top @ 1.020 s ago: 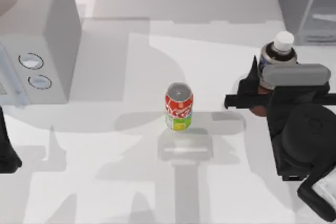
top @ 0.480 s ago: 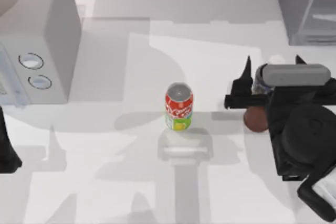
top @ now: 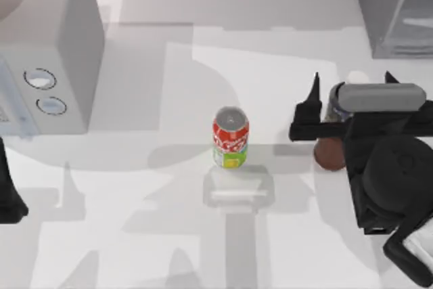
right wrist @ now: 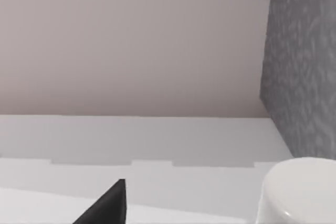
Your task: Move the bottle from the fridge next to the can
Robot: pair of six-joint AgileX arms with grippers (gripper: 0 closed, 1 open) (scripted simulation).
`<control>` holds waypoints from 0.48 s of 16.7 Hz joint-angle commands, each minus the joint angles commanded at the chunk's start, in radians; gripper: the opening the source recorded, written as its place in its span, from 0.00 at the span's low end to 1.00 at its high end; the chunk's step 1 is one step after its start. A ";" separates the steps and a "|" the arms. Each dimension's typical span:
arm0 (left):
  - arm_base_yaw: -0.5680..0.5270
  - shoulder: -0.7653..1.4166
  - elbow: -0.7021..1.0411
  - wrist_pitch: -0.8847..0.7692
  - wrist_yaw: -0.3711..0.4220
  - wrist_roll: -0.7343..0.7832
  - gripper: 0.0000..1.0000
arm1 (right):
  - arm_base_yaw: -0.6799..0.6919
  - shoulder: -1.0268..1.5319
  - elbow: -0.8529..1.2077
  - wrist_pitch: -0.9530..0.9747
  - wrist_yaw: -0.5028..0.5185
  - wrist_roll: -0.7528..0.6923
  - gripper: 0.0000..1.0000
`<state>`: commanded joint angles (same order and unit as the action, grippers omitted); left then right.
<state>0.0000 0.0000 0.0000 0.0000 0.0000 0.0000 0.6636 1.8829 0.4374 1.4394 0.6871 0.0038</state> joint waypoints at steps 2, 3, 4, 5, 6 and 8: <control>0.000 0.000 0.000 0.000 0.000 0.000 1.00 | 0.020 -0.013 -0.023 0.010 0.020 0.000 1.00; 0.000 0.000 0.000 0.000 0.000 0.000 1.00 | 0.029 -0.018 -0.035 0.015 0.029 0.000 1.00; 0.000 0.000 0.000 0.000 0.000 0.000 1.00 | 0.039 -0.024 -0.046 0.020 0.038 0.000 1.00; 0.000 0.000 0.000 0.000 0.000 0.000 1.00 | 0.048 -0.031 -0.057 0.025 0.048 0.001 1.00; 0.000 0.000 0.000 0.000 0.000 0.000 1.00 | 0.058 -0.036 -0.070 0.030 0.057 0.001 1.00; 0.000 0.000 0.000 0.000 0.000 0.000 1.00 | 0.075 -0.048 -0.089 0.038 0.074 0.001 1.00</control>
<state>0.0000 0.0000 0.0000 0.0000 0.0000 0.0000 0.7384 1.8345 0.3485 1.4775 0.7611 0.0049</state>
